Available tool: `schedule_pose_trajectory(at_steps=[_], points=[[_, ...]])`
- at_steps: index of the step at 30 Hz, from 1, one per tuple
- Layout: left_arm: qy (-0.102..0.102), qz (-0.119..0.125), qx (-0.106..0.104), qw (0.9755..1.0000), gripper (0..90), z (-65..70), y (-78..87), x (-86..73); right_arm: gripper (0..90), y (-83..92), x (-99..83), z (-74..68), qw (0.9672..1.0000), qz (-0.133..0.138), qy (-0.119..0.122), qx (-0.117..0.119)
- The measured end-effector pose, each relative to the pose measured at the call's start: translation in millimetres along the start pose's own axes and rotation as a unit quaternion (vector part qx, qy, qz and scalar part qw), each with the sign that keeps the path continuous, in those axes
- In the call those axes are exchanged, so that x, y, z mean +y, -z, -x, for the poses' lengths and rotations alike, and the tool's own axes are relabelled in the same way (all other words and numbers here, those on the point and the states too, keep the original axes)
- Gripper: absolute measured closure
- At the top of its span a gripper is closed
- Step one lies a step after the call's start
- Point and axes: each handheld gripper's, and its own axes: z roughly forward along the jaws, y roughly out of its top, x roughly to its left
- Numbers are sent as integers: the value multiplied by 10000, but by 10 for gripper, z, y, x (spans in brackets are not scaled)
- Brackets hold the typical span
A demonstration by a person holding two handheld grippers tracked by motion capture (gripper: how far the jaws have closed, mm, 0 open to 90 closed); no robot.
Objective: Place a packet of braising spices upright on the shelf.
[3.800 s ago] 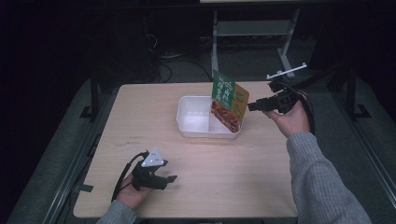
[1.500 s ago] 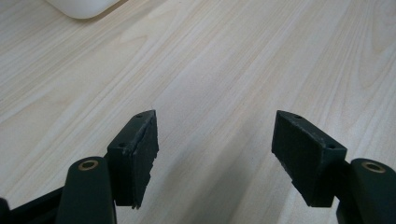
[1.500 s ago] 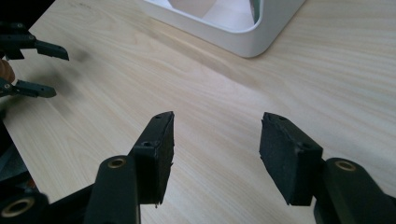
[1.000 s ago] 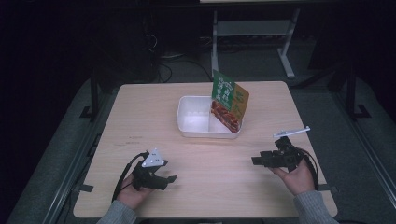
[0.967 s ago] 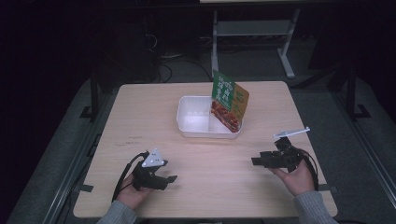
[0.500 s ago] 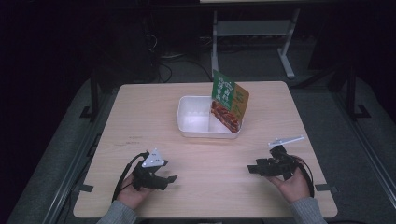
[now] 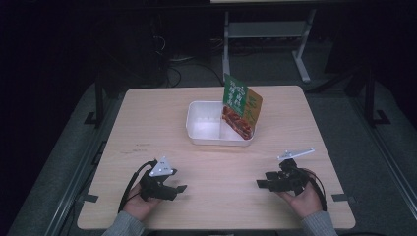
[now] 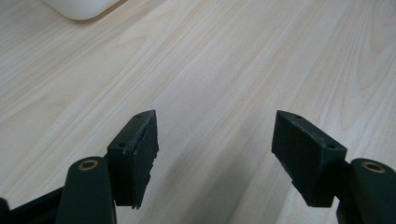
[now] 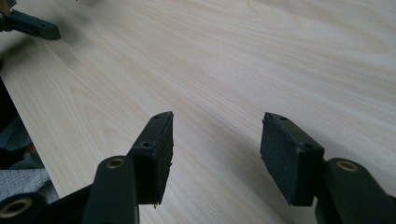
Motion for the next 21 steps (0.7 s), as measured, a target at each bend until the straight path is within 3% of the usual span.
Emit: schedule_pose_trajectory(at_steps=[14, 21], points=[[0, 2, -18, 10000, 312, 4, -6, 5, 394, -80, -40, -106, 9997, -5, 190, 125], [-30, -7, -32, 10000, 311, 3, -7, 12, 385, -177, -57, -207, 9989, -84, 435, 126]])
